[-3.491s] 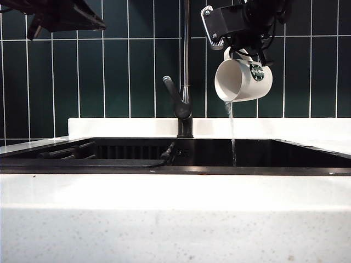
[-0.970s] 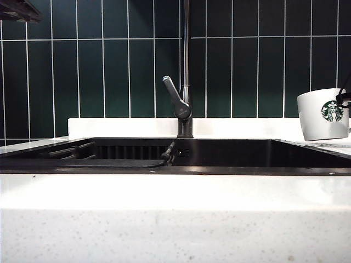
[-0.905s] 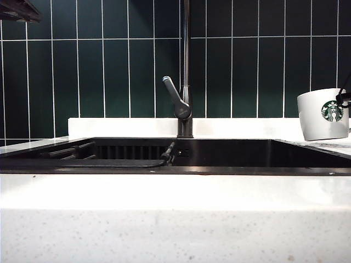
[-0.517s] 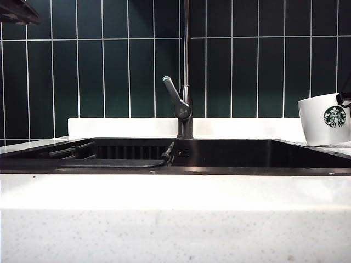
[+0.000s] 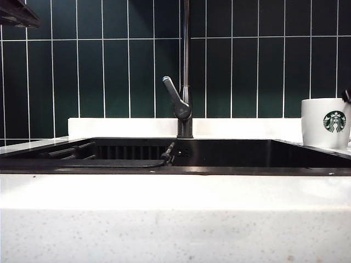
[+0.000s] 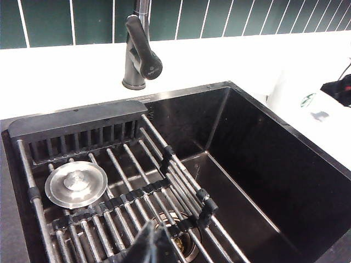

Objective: Pick up the mug next to the sink, go to the faucet to get some water, pour the water into the sink, and finally put the mug back to its place.

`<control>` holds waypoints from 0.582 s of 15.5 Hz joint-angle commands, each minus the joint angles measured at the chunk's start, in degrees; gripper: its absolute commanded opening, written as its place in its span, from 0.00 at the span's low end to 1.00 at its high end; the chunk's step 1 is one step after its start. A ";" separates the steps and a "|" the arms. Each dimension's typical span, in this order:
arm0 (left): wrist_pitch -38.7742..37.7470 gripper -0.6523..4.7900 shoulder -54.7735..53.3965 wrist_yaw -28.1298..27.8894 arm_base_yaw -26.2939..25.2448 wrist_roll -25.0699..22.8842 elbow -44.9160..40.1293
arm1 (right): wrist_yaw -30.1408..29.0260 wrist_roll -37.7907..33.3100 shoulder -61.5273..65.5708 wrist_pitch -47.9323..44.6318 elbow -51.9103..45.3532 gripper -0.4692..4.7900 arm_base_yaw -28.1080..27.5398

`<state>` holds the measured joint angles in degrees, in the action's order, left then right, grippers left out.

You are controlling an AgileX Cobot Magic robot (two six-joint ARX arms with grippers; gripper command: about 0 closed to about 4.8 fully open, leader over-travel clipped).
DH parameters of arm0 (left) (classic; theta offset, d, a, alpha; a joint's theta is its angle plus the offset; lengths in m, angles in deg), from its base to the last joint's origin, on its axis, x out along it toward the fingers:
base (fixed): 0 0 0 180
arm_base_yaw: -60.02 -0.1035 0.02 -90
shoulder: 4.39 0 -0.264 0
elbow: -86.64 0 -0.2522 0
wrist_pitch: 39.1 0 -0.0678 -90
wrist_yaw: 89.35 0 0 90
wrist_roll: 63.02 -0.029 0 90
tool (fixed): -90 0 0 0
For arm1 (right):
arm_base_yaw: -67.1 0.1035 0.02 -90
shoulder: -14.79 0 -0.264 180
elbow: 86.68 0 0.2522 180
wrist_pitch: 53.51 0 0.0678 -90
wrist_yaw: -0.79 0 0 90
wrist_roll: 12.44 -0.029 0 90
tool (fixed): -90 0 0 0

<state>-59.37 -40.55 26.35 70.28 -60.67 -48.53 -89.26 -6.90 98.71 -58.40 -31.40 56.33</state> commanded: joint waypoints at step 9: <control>-8.79 0.11 7.98 -2.16 -0.04 -0.42 -0.15 | -1.40 -0.20 -29.03 14.56 -7.21 0.24 3.43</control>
<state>-66.82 -33.73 25.43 70.28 -60.82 -48.71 -90.62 -6.90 71.52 -44.74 -38.29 59.02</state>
